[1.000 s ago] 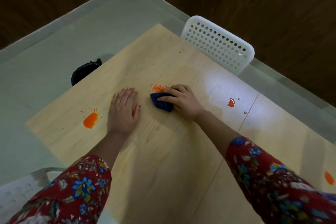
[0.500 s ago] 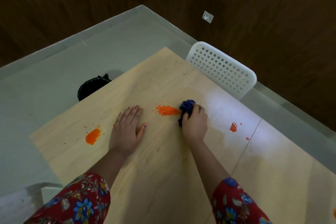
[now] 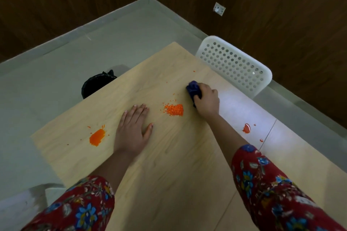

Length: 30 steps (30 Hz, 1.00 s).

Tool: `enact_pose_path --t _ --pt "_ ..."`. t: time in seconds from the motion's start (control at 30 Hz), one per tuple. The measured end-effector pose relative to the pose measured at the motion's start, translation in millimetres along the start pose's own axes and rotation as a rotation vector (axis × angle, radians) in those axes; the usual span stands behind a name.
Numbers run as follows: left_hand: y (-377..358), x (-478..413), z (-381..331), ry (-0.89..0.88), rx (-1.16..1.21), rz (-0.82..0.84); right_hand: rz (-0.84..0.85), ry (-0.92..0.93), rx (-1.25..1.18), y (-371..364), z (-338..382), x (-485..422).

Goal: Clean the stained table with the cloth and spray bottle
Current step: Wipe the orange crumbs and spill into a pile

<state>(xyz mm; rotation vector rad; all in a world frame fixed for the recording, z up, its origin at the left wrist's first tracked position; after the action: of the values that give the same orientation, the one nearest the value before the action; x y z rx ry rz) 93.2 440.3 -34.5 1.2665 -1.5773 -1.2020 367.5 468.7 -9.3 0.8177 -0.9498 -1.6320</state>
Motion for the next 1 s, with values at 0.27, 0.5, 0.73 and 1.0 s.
enact_pose_path --t 0.27,0.5,0.73,1.0 --pt "-4 -2 0 -0.007 0.002 0.024 -0.314 -0.375 -0.058 15 -37 -1" --pt "-2 0 0 -0.002 0.017 -0.003 -0.092 -0.309 -0.163 9 -16 -87" --pt "-2 -2 1 -0.005 0.026 -0.001 0.324 0.053 -0.334 -10 24 -118" --pt "-1 -1 1 0.008 0.044 0.012 0.403 0.136 -0.471 -19 44 -74"
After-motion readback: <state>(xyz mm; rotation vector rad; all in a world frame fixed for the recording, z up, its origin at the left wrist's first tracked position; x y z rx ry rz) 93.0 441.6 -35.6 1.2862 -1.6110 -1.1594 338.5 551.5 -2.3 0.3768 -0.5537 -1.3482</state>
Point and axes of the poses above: each hand's wrist, its own x-axis away from the middle knuckle, its own y-axis out of the back of the hand, z = x × y, the point moved 7 cm from there along -x, towards the middle knuckle, and after that the axes turned 11 degrees about y, right-handed, at the moved point
